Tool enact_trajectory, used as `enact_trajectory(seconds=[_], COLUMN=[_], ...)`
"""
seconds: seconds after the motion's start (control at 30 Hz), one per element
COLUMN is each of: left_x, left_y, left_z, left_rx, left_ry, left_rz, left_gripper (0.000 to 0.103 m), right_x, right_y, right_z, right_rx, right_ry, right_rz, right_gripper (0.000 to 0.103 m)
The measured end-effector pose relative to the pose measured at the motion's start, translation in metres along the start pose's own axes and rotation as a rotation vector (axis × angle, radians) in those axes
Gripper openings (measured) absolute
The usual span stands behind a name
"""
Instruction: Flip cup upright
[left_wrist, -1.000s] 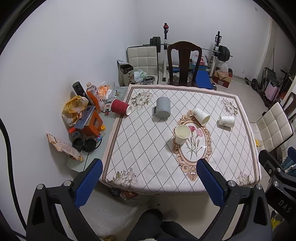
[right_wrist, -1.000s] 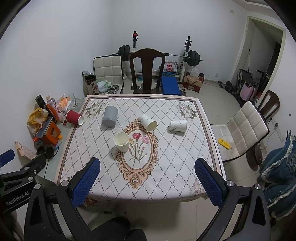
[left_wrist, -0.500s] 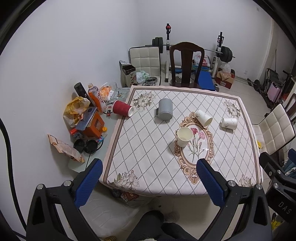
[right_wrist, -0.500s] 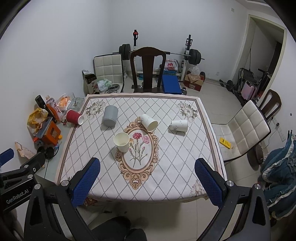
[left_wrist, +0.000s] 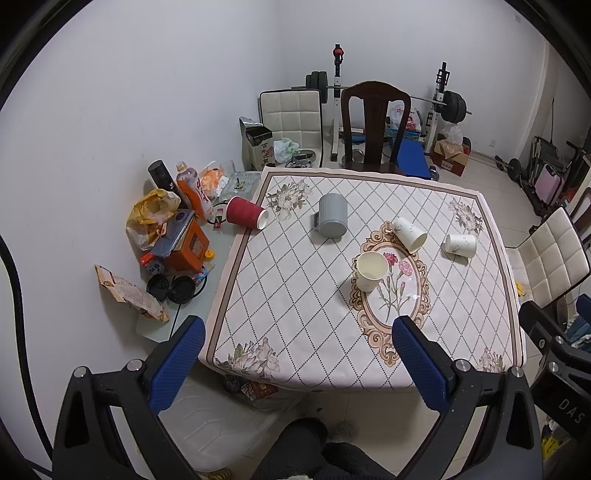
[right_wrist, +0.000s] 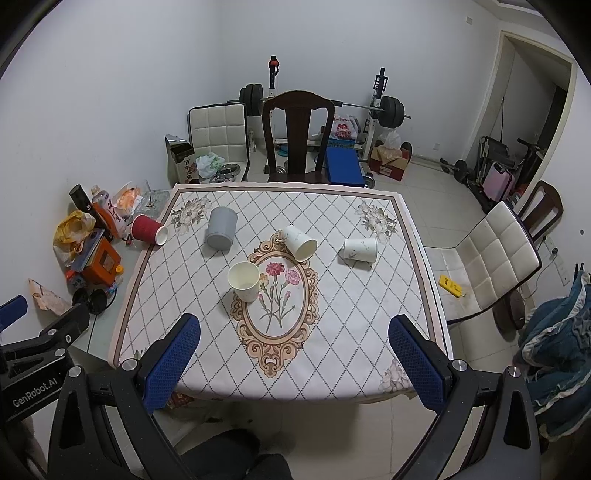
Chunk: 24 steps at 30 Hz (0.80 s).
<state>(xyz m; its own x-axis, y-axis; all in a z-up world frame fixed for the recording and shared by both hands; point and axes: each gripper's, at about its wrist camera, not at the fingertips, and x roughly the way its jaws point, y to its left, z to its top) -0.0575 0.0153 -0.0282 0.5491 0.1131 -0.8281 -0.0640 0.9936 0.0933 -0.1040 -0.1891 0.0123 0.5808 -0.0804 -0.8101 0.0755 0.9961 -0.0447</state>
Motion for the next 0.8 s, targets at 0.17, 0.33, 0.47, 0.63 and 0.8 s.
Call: enact_trajectory(seconds=[0.17, 0.33, 0.47, 0.63, 0.8], left_x=[-0.0009, -0.0004, 0.0000, -0.0008, 0.0002], left_y=[-0.0005, -0.0001, -0.0002, -0.0008, 0.0015], left_z=[-0.0004, 0.0002, 0.0006, 0.0002, 0.0003], left_rx=[0.000, 0.001, 0.000, -0.001, -0.004], left_ry=[-0.001, -0.001, 0.000, 0.001, -0.001], left_rz=[-0.002, -0.002, -0.001, -0.002, -0.002], left_gripper=[0.103, 0.103, 0.103, 0.103, 0.103], right_x=[0.0005, 0.0005, 0.0005, 0.0005, 0.0007], right_y=[-0.0001, 0.0000, -0.0001, 0.0000, 0.0007], right_z=[0.0001, 0.0003, 0.0004, 0.0007, 0.0017], right_rx=[0.000, 0.000, 0.000, -0.001, -0.002], right_ry=[-0.001, 0.001, 0.001, -0.002, -0.001], right_rz=[-0.002, -0.001, -0.001, 0.000, -0.001], right_gripper=[0.103, 0.103, 0.103, 0.103, 0.103])
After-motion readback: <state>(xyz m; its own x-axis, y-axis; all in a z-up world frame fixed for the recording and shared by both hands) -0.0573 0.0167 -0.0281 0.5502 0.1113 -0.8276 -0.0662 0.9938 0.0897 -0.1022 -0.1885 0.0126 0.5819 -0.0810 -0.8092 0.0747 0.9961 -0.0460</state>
